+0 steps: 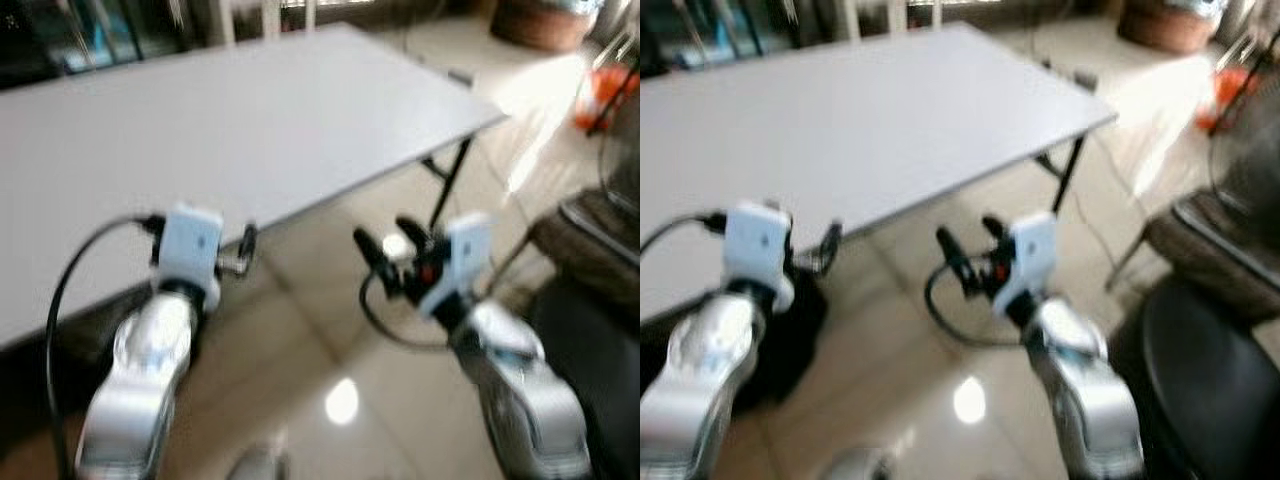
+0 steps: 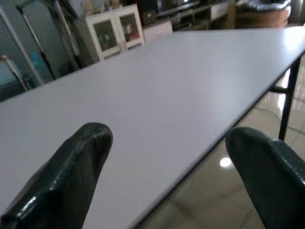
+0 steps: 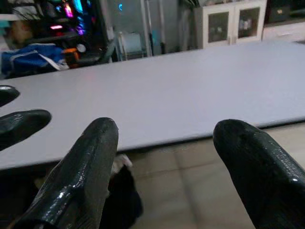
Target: Setting the table
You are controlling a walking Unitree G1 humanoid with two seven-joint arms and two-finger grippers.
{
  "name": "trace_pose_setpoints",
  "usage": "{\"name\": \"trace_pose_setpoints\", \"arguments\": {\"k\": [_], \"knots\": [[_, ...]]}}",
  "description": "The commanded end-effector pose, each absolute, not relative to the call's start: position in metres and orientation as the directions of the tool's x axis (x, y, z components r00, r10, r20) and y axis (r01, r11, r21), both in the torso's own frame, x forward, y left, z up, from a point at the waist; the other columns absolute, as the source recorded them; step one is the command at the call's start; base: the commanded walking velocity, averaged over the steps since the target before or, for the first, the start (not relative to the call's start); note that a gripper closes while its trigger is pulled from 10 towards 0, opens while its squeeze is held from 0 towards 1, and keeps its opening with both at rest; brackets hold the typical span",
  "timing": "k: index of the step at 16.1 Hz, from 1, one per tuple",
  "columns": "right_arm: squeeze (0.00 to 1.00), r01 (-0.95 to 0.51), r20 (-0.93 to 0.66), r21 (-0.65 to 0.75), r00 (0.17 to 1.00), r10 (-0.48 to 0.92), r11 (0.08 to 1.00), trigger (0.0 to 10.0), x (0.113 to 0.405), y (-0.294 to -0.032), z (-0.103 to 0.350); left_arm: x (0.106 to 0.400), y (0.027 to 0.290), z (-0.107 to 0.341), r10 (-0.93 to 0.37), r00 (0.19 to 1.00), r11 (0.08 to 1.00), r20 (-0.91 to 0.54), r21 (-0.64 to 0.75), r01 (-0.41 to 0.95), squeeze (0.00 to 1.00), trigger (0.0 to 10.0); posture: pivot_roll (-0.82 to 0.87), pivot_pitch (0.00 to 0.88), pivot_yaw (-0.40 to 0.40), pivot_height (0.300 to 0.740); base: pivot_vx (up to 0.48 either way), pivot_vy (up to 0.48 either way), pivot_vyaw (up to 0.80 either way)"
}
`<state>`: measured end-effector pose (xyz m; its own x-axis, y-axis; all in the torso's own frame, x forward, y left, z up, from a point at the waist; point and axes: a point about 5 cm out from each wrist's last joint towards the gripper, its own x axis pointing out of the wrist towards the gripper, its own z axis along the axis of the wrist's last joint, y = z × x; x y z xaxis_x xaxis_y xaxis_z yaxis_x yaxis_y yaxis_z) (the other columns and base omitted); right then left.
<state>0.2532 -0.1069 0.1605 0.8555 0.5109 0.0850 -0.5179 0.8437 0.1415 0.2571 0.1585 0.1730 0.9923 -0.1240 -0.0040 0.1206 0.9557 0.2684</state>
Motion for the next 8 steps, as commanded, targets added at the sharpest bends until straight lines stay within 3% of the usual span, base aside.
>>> {"name": "trace_pose_setpoints", "arguments": {"k": [1, 4, 6, 8], "knots": [[0.00, -0.524, 0.107, 0.136, 0.852, 0.513, 0.841, 10.0, 0.250, -0.105, 0.164, 0.256, 0.160, 0.175, -0.126, 0.992, 0.949, -0.003, 0.290, 0.121, 0.00, 10.0, 0.12, 0.036, -0.050, 0.740, 0.000, 0.480, 0.80], [0.00, -0.494, 0.096, 0.132, 0.869, 0.485, 0.859, 10.0, 0.250, -0.110, 0.160, 0.259, 0.155, 0.177, -0.158, 0.987, 0.937, 0.006, 0.317, 0.148, 0.00, 10.0, 0.11, 0.030, -0.040, 0.740, 0.000, 0.480, 0.80], [0.00, -0.397, 0.024, 0.112, 0.917, 0.397, 0.911, 10.0, 0.255, -0.117, 0.151, 0.262, 0.155, 0.183, -0.150, 0.988, 0.936, 0.033, 0.327, 0.131, 0.00, 10.0, 0.10, 0.034, -0.041, 0.740, 0.000, 0.480, 0.00], [0.00, -0.356, 0.116, 0.222, 0.934, 0.338, 0.908, 10.0, 0.257, -0.117, 0.162, 0.261, 0.154, 0.179, -0.157, 0.988, 0.939, 0.006, 0.309, 0.148, 0.00, 10.0, 0.11, 0.034, -0.038, 0.740, 0.000, 0.480, 0.00]]}}
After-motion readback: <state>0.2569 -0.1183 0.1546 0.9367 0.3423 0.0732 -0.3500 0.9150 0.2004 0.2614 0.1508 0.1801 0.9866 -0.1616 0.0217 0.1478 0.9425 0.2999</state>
